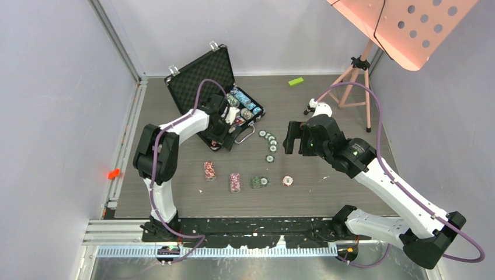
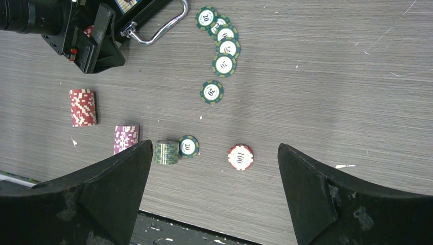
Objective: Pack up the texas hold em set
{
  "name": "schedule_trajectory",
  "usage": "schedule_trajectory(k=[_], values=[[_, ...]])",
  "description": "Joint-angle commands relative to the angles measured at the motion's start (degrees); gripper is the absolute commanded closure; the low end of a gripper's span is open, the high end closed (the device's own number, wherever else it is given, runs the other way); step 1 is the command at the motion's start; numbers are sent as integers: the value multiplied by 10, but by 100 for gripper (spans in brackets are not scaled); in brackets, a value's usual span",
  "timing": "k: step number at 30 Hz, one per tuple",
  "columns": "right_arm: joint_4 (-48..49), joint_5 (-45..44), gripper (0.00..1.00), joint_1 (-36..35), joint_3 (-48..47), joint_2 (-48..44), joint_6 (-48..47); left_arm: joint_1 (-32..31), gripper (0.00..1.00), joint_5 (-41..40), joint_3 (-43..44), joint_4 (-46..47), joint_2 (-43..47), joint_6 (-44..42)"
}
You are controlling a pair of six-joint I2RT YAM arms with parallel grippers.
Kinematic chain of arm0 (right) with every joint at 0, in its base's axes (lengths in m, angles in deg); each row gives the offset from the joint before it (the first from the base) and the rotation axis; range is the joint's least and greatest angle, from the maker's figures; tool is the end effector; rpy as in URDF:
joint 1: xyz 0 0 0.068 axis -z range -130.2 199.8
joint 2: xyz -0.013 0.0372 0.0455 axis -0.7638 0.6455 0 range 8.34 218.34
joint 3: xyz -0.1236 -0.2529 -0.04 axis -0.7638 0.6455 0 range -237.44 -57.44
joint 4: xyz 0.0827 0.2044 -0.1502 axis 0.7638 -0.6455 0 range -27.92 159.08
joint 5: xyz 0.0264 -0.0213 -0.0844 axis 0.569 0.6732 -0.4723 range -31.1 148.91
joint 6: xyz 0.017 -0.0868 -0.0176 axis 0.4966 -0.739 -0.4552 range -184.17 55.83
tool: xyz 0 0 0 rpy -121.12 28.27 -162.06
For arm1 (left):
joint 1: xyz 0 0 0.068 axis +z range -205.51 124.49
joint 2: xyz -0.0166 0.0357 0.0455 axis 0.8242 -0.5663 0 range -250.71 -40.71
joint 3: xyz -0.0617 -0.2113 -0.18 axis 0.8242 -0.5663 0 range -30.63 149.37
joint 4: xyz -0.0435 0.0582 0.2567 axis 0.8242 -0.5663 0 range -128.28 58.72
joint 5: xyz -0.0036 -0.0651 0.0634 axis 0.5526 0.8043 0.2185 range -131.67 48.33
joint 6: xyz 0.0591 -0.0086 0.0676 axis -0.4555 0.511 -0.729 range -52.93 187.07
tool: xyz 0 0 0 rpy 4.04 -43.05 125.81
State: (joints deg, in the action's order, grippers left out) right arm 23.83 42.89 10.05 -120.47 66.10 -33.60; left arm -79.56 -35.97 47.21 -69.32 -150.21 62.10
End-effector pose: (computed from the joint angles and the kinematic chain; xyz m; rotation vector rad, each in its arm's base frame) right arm 0.1935 0.1320 0.3323 -0.0328 2.2592 0.3463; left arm 0.3715 -0.1746 0.1485 0.7260 2.7047 -0.2205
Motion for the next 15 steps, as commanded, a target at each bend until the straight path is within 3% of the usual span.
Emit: schedule_trajectory(k=[1, 7, 15], values=[[15, -9, 0, 3, -3, -5, 6, -1, 0, -35, 25, 4, 52, 17], [18, -6, 0, 3, -7, 0, 6, -9, 0, -97, 4, 19, 133, 39], [36, -2, 0, 4, 0, 4, 8, -10, 0, -273, -63, -57, 264, 282]])
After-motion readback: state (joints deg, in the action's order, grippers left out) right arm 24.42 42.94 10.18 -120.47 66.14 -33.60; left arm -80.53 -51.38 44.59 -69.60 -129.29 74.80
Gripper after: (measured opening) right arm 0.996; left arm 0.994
